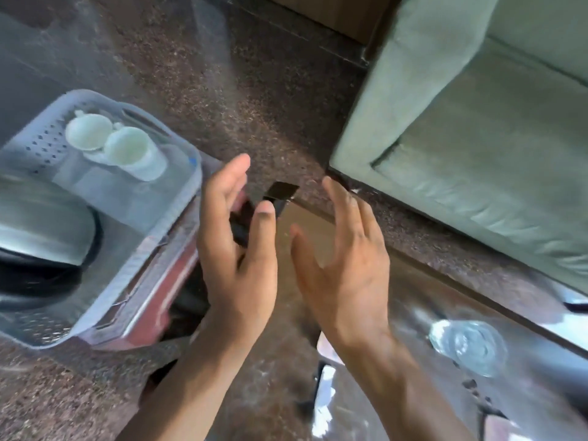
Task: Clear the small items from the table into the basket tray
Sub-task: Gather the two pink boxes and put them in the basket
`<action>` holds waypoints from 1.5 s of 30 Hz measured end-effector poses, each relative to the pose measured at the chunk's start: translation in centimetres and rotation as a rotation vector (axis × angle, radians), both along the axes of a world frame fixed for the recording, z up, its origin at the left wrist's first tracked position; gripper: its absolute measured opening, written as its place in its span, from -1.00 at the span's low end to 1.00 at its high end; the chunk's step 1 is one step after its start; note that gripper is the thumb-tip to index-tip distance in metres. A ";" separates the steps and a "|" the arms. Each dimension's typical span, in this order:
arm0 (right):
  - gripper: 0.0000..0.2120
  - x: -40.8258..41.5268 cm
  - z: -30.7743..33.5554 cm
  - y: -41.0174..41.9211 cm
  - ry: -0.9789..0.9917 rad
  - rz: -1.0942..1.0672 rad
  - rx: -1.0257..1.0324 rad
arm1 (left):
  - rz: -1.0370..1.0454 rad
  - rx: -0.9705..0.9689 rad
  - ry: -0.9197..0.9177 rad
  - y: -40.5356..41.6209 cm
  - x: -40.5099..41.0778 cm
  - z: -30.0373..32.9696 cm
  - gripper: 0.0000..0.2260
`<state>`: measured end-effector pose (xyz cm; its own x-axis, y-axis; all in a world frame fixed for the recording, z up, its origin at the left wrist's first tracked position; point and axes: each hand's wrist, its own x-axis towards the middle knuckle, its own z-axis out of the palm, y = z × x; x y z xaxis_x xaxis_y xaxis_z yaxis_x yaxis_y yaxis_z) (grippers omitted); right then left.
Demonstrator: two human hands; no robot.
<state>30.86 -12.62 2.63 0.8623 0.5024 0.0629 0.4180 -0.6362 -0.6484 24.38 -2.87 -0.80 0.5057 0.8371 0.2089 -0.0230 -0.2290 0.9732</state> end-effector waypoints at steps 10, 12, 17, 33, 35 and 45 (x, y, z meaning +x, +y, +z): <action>-0.42 0.6 -2.1 -23.5 -0.113 -0.233 -0.162 | -0.465 0.046 0.188 -19.6 -0.5 -0.7 -0.71; -0.43 0.4 -2.8 -27.9 -0.113 -0.290 -0.190 | -0.567 0.109 0.224 -23.2 -0.7 -1.2 -0.72; -0.37 -0.7 -5.5 -36.6 0.011 -0.414 -0.288 | -0.793 0.096 0.352 -30.4 -1.1 -3.8 -0.67; -0.08 -2.1 -14.8 -45.3 0.294 0.040 -0.723 | -0.871 0.150 0.671 -38.8 -0.8 -13.3 -0.51; -0.07 -2.0 -15.0 -45.4 0.276 0.070 -0.739 | -0.860 0.147 0.681 -39.1 -0.5 -13.2 -0.51; -0.22 -0.6 -13.6 -46.3 0.276 -0.035 -0.498 | -0.767 -0.035 0.680 -39.8 1.6 -11.7 -0.49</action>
